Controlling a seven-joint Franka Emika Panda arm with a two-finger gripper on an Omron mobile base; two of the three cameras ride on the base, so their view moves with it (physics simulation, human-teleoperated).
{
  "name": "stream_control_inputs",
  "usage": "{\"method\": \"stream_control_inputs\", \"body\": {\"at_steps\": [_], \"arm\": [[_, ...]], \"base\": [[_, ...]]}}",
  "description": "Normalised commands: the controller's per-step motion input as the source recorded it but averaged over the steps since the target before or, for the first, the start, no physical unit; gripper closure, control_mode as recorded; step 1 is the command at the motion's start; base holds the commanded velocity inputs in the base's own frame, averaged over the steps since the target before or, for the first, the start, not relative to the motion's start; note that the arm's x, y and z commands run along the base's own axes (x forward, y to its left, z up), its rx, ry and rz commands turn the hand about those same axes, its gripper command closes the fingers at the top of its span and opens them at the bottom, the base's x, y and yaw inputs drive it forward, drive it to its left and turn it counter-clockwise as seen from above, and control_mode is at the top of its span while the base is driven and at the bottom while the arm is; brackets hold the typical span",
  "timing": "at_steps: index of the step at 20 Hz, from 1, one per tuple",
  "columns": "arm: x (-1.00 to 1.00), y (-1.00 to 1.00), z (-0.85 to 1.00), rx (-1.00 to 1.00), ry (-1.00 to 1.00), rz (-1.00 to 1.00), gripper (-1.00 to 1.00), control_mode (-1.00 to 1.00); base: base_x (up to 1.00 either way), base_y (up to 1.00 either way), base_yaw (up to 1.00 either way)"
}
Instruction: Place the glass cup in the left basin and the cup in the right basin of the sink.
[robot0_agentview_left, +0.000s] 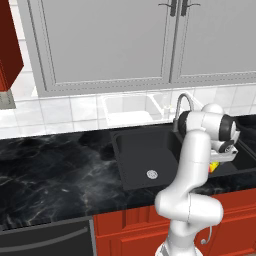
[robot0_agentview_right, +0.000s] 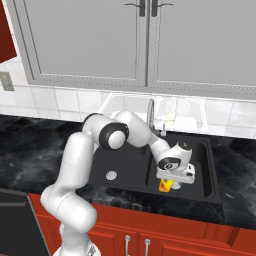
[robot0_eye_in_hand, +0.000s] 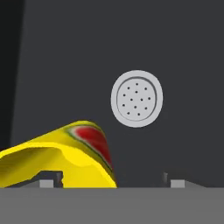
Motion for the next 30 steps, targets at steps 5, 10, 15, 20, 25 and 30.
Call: {"method": "stream_control_inputs", "body": {"at_steps": [5, 10, 15, 20, 25, 30], "arm": [[-0.1, 0.05, 0.08, 0.0, 0.0, 0.0, -1.0, -1.0], [-0.1, 0.06, 0.21, 0.0, 0.0, 0.0, -1.0, -1.0], [-0.07, 0.09, 0.29, 0.0, 0.0, 0.0, -1.0, -1.0], [-0.1, 0.03, 0.37, 0.0, 0.0, 0.0, -1.0, -1.0], [-0.15, 0.02, 0.36, 0.0, 0.0, 0.0, -1.0, -1.0], [-0.16, 0.0, 0.37, 0.0, 0.0, 0.0, -1.0, -1.0]], "base": [[0.0, 0.0, 0.0], [0.0, 0.0, 0.0], [0.0, 0.0, 0.0], [0.0, 0.0, 0.0], [0.0, 0.0, 0.0], [0.0, 0.0, 0.0]]}}
